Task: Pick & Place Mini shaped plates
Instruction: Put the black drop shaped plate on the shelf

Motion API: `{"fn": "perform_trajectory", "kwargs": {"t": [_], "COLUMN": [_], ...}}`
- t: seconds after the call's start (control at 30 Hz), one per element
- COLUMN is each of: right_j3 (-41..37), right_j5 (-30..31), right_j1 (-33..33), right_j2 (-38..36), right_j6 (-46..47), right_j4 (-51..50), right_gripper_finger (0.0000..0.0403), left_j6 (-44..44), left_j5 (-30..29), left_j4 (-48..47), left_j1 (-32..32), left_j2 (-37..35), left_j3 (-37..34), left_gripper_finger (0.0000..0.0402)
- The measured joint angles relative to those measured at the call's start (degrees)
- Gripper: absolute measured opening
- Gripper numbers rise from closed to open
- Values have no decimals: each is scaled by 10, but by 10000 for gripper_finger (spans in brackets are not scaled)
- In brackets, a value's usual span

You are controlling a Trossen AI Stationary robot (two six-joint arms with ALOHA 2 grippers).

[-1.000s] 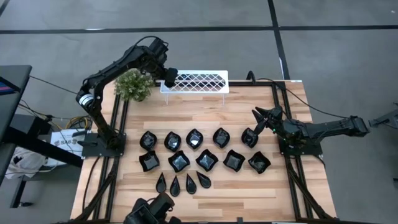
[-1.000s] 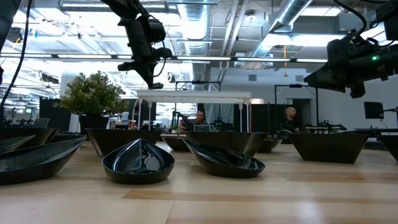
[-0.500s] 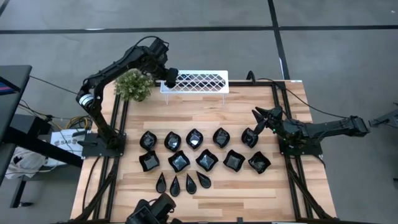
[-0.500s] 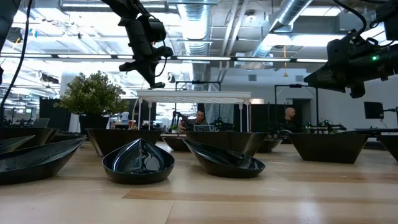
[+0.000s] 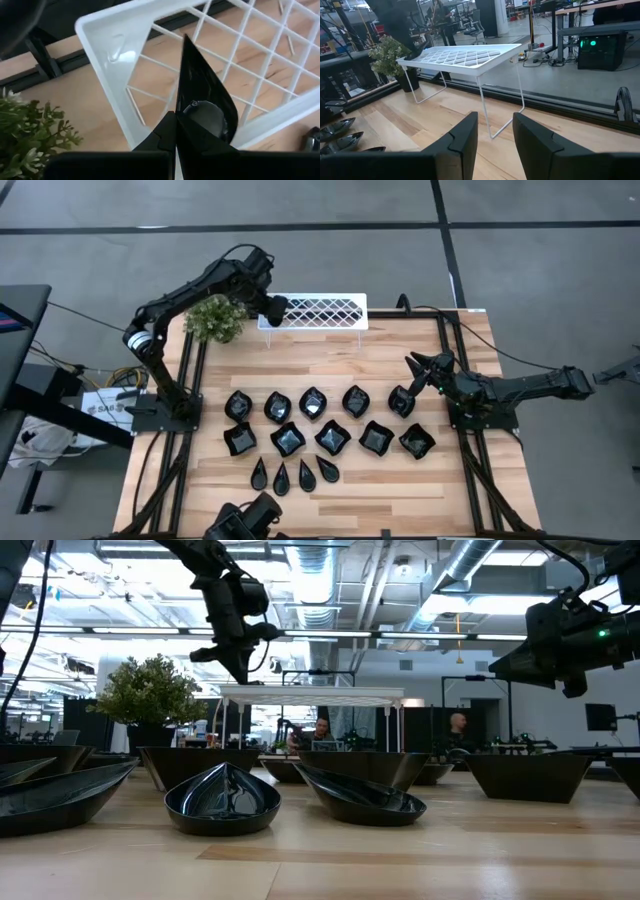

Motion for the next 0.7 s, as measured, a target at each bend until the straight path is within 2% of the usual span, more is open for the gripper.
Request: {"fn": "perform_trajectory", "kwargs": {"t": [0.7], "right_j3": [0], "right_j5": [0], "right_j1": [0], "right_j2": [0], "right_j6": [0], "right_j4": [0], "right_gripper_finger": [119], "left_j6": [15], "left_j5": [0], "left_j4": [27], "left_j1": [4], "left_j2": [0], "left_j3": [0], "left_gripper_finger": [14]}}
